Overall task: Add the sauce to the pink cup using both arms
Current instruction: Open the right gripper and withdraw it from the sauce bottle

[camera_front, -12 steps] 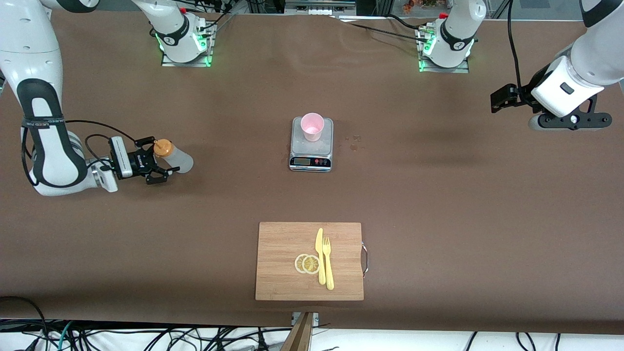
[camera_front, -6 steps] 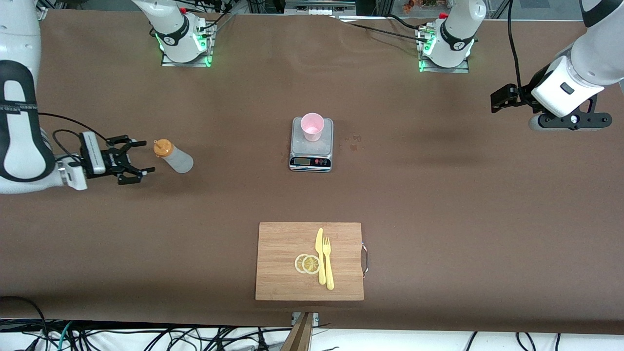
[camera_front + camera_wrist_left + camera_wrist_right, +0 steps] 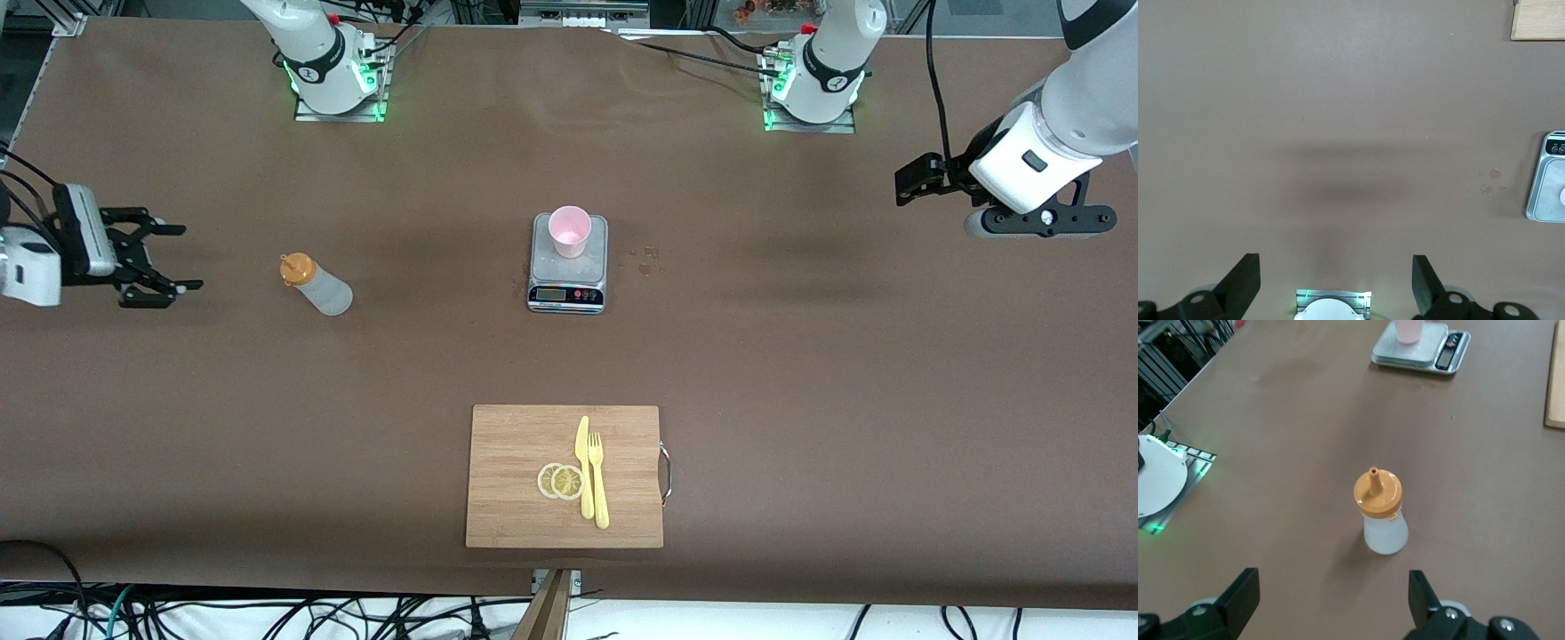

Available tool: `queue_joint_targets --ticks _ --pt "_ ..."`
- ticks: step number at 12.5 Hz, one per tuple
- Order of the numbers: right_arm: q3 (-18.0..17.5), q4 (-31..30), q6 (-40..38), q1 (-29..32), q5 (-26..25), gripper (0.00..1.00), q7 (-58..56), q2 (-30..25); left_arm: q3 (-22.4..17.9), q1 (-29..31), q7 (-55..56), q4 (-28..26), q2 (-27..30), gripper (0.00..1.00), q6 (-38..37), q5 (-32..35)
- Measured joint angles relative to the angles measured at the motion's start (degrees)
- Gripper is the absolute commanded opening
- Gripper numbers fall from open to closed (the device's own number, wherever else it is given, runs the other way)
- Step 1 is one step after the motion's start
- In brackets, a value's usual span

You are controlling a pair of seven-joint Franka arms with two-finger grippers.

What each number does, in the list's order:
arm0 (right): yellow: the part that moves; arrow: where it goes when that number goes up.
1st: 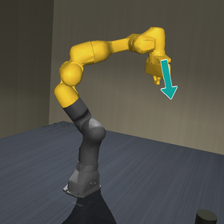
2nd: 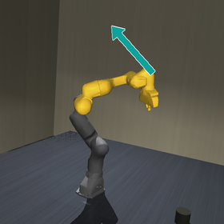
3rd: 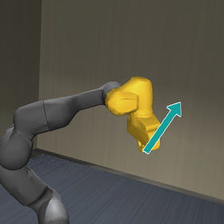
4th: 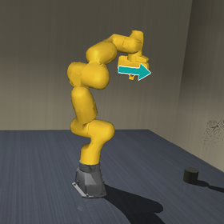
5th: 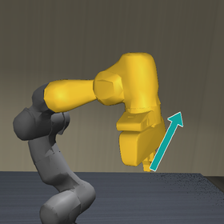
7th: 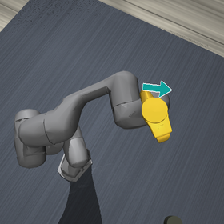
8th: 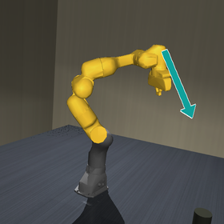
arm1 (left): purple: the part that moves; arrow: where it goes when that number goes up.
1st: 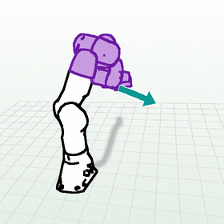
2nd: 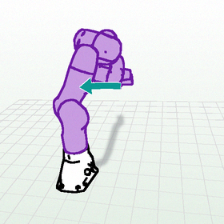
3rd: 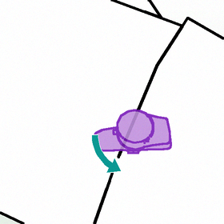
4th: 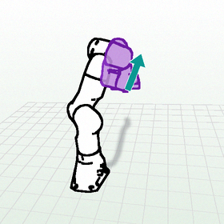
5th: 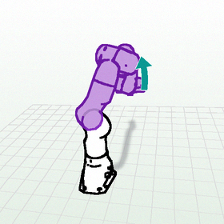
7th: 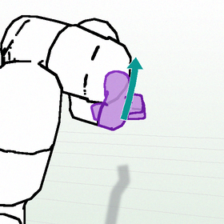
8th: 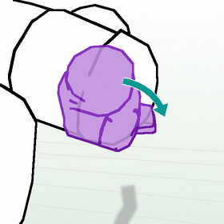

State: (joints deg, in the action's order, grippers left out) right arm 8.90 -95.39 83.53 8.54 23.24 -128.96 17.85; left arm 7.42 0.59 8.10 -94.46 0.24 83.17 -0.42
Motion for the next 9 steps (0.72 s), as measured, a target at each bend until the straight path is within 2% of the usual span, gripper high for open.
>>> queue_joint_targets --ticks 5,9 --pt "-1.0 0.0 1.3 -6.2 -7.2 0.99 27.3 -10.5 0.0 0.0 0.0 0.0 0.0 1.00 0.0 0.0" --pt "-1.2 0.0 2.5 -9.1 -11.4 0.99 57.2 -17.4 0.0 0.0 0.0 0.0 0.0 1.00 0.0 0.0"
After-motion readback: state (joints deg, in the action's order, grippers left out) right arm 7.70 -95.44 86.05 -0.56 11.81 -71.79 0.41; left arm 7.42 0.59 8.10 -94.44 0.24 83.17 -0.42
